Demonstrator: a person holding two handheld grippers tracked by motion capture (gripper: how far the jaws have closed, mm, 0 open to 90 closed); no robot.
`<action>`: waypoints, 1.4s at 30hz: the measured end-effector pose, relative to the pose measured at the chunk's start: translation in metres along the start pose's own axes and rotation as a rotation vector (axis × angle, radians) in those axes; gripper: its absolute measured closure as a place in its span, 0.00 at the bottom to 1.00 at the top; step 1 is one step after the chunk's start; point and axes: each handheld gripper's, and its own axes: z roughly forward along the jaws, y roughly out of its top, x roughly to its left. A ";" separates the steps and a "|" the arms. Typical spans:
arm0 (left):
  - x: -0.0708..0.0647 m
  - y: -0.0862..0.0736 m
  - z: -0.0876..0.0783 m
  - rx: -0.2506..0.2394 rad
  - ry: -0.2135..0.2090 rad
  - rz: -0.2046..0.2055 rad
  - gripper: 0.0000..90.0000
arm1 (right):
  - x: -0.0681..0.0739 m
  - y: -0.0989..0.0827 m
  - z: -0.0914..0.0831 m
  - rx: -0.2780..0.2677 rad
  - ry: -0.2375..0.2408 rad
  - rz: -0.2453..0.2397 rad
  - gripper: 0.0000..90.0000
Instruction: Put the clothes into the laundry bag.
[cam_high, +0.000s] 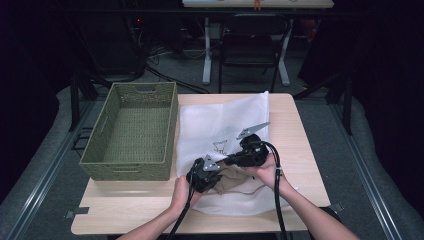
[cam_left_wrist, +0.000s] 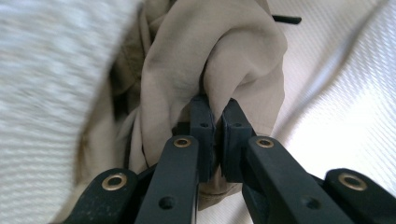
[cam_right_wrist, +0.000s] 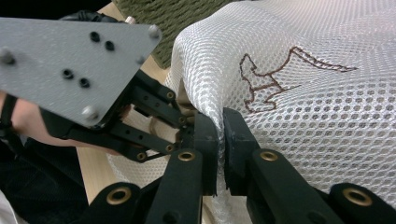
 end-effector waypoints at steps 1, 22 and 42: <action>0.001 0.001 0.001 -0.013 0.015 -0.005 0.96 | 0.000 0.000 0.000 0.000 0.000 0.000 0.96; -0.011 -0.009 0.005 0.043 -0.012 -0.012 0.57 | -0.008 -0.004 0.001 0.010 -0.021 0.016 0.96; 0.012 -0.004 0.012 0.006 0.097 -0.020 0.83 | -0.008 -0.002 -0.002 -0.016 -0.002 0.030 0.96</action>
